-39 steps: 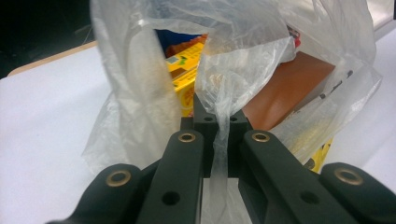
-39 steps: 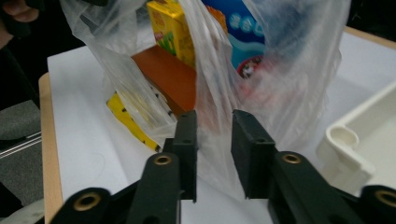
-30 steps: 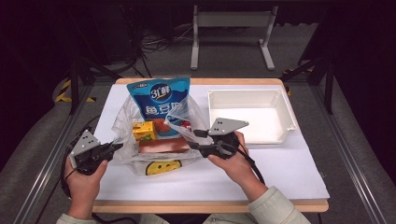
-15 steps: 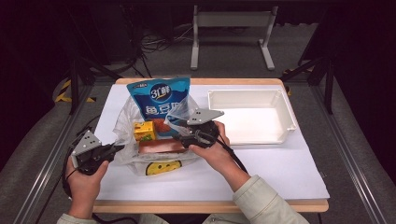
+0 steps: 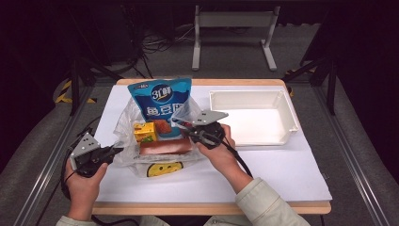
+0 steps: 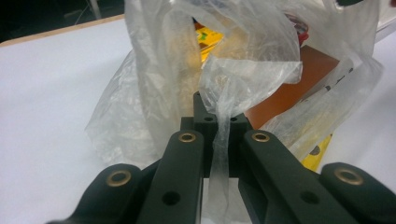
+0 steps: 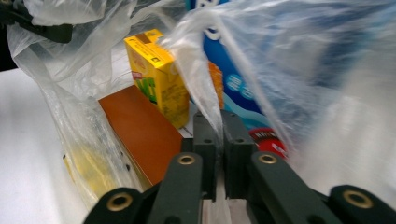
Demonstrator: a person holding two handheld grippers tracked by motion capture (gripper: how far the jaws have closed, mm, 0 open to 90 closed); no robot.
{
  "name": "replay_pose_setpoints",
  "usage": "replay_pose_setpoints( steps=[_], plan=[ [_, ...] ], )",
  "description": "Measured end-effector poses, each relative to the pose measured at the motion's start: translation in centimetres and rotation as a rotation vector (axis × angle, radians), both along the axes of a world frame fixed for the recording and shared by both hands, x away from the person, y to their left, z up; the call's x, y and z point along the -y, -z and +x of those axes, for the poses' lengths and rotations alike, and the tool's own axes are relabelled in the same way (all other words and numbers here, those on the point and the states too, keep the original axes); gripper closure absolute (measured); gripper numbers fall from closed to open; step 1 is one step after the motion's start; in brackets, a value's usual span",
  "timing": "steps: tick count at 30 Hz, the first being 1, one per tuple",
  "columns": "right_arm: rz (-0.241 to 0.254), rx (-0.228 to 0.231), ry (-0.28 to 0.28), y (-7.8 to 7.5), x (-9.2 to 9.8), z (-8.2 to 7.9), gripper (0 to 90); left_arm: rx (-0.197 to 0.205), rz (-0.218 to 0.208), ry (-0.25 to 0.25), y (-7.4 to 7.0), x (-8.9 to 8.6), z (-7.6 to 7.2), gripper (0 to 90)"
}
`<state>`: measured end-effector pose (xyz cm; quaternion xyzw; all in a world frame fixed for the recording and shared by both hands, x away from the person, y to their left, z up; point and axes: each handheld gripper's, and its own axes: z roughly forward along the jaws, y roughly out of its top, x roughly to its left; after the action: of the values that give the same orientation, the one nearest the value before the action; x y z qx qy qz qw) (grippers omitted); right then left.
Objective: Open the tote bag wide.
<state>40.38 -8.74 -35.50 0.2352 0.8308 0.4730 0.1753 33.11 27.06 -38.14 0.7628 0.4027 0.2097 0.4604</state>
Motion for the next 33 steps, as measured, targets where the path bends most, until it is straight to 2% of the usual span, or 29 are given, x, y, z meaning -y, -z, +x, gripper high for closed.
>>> replay_pose_setpoints(
  steps=[3,6,12,17,18,21,22,28,33],
  plan=[
    [0.029,-0.001,0.038,0.2,2.1,-0.5,88.4,-0.011,0.004,-0.014,0.4,-0.4,0.0,88.8],
    [0.053,-0.026,0.076,0.8,4.0,-0.5,88.9,-0.030,0.009,-0.025,0.8,-0.6,0.2,88.8],
    [0.055,-0.082,0.122,2.4,6.3,-0.6,89.1,-0.089,0.031,-0.035,2.1,-1.1,0.7,88.8],
    [0.041,-0.143,0.137,3.9,7.3,-0.6,89.2,-0.141,0.044,-0.027,3.1,-1.1,0.9,88.7],
    [0.041,-0.143,0.137,3.9,7.3,-0.6,89.2,-0.141,0.044,-0.027,3.1,-1.1,0.9,88.7],
    [0.031,-0.195,0.144,5.0,7.7,-0.7,89.2,-0.185,0.060,-0.016,3.7,-1.0,1.0,88.7],
    [0.024,-0.203,0.145,5.3,7.7,-0.7,89.2,-0.207,0.060,-0.012,3.9,-0.9,1.1,88.6],
    [-0.037,-0.269,0.129,7.1,7.9,-1.0,89.3,-0.282,0.073,0.020,5.0,-0.5,1.7,88.5],
    [-0.069,-0.296,0.120,7.8,8.1,-1.5,89.2,-0.306,0.092,0.017,5.4,-0.4,1.8,88.3]
  ],
)
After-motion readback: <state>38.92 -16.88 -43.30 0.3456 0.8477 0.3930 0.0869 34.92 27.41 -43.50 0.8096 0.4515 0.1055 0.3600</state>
